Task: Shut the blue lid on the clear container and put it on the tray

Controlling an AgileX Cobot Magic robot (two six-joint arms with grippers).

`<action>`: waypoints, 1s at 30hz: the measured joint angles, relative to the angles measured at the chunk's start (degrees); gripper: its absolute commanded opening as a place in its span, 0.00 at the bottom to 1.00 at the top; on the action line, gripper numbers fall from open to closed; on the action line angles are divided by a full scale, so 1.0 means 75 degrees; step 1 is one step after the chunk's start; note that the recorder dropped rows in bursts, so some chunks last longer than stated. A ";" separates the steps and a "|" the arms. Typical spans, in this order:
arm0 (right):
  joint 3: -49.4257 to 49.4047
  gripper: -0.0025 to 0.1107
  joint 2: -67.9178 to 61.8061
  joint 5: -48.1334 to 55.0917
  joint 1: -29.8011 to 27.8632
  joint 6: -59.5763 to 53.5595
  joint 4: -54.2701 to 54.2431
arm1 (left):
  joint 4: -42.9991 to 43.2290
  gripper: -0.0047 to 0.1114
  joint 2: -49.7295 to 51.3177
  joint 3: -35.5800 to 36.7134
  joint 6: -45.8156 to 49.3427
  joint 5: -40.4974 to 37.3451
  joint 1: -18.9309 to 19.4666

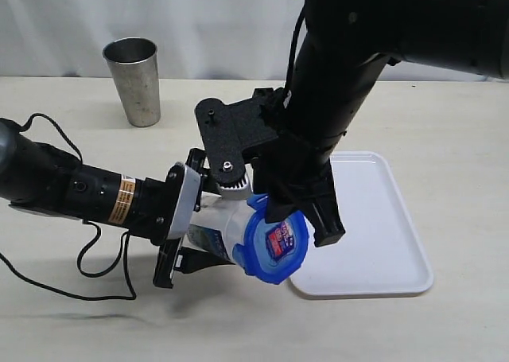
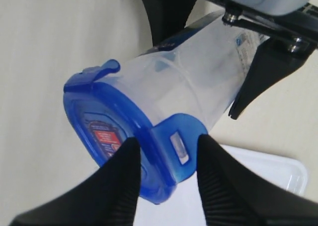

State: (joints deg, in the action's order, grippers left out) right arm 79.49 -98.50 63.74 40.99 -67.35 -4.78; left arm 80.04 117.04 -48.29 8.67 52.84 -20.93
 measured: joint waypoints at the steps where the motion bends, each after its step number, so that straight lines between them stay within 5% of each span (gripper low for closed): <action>1: 0.0015 0.28 -0.0004 -0.0013 0.0064 0.0000 0.0035 | 0.0030 0.04 0.0000 0.0000 0.0000 0.0000 0.0000; 7: 0.0028 0.28 -0.0195 0.0016 0.0171 0.0000 0.0140 | 0.0238 0.04 0.0050 0.0000 -0.0059 -0.0029 0.0021; 13: 0.0028 0.17 -0.0256 0.0032 0.0184 -0.0033 0.0140 | 0.0285 0.04 0.0094 0.0000 -0.0106 -0.0044 0.0019; 30: 0.0047 0.16 -0.0438 0.0373 0.0184 -0.0347 -0.0032 | 0.0486 0.04 0.0094 0.0000 -0.0114 0.0004 0.0019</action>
State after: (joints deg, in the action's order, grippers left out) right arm 79.84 -101.79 66.54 42.36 -69.96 -5.02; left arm 83.68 117.75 -48.29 7.82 52.87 -20.79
